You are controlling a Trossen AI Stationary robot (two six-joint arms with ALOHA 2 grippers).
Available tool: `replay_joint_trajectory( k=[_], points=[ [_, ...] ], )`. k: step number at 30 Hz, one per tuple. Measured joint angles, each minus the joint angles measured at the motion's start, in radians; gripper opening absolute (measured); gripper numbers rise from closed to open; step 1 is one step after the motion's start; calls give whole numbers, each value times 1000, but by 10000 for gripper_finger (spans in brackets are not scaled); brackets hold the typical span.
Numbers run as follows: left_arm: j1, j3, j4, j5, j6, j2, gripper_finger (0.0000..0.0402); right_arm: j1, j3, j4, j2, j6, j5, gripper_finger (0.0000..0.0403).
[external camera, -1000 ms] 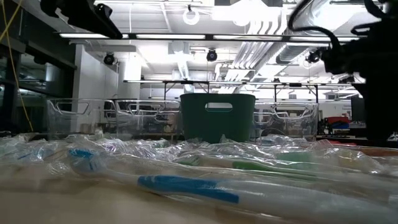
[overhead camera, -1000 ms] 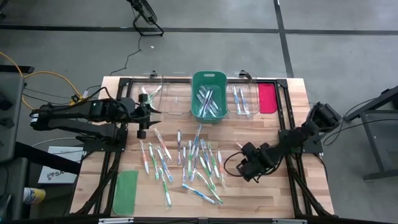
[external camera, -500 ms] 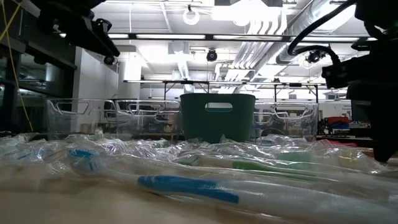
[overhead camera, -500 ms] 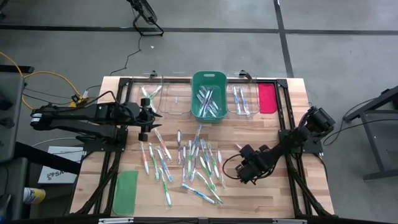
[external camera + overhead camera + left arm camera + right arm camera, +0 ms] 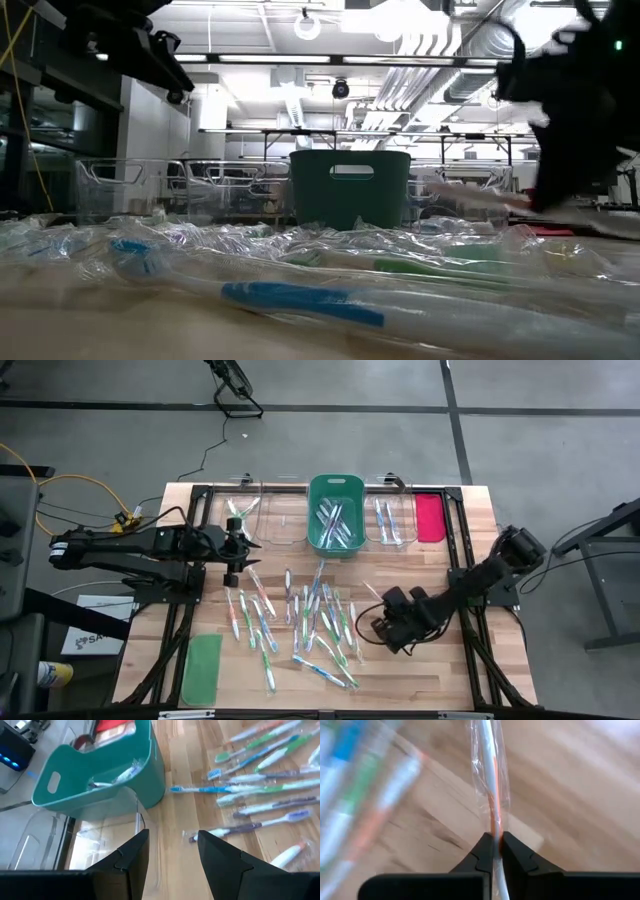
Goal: Pick & Place Toothbrushes
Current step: Put the orange toothbrush into the middle transparent bin
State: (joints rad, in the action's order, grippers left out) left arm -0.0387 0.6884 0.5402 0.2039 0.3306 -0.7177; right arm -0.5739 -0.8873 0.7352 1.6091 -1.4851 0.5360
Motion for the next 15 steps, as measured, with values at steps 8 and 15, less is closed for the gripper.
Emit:
replay_joint_trajectory(
  k=[8,15],
  points=[
    [0,-14,-137,-2,0,-12,163,37,0,-328,-95,384,285,12],
    [0,-88,-313,-19,0,-36,163,165,0,-780,-96,880,341,12]
  ],
)
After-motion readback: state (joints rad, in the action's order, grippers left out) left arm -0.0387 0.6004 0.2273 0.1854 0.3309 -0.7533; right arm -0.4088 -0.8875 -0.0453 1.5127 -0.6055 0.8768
